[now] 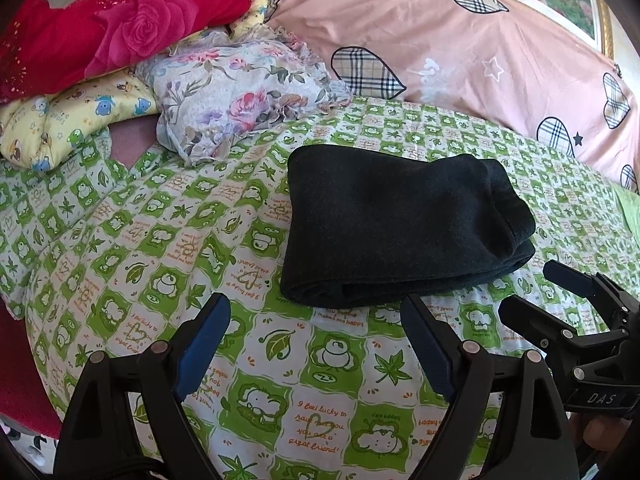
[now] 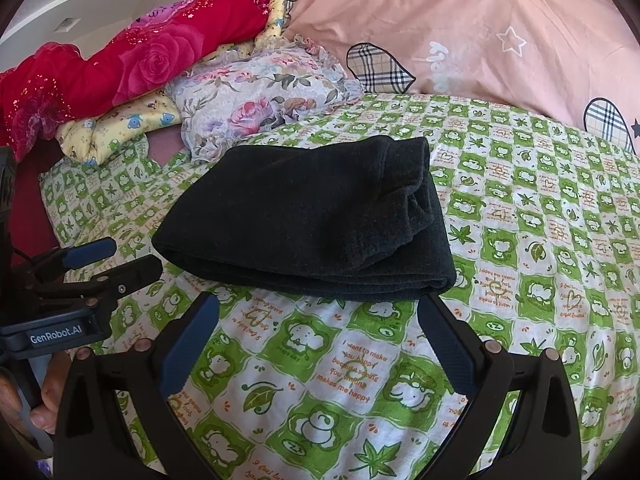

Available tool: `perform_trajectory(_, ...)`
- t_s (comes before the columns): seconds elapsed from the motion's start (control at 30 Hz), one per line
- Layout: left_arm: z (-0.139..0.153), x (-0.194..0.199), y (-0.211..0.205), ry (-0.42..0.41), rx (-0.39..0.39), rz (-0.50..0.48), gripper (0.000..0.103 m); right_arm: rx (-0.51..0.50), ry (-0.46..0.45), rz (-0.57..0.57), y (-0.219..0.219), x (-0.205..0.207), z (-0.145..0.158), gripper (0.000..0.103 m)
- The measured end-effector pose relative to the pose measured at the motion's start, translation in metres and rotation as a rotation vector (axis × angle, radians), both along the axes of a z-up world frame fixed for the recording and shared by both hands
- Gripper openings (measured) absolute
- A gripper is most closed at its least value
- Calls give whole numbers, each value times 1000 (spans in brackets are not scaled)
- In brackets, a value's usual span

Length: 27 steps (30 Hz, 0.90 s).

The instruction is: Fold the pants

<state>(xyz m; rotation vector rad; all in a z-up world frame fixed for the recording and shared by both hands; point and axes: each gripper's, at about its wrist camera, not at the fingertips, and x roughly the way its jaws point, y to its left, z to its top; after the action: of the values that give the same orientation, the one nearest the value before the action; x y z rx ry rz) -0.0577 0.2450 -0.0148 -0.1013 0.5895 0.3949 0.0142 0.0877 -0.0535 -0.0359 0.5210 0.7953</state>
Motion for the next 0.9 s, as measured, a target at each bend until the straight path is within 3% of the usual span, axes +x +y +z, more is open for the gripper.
perform_trajectory(0.9,3,0,0,-12,14,-2,88,11,-4,-1,3,2,2,100)
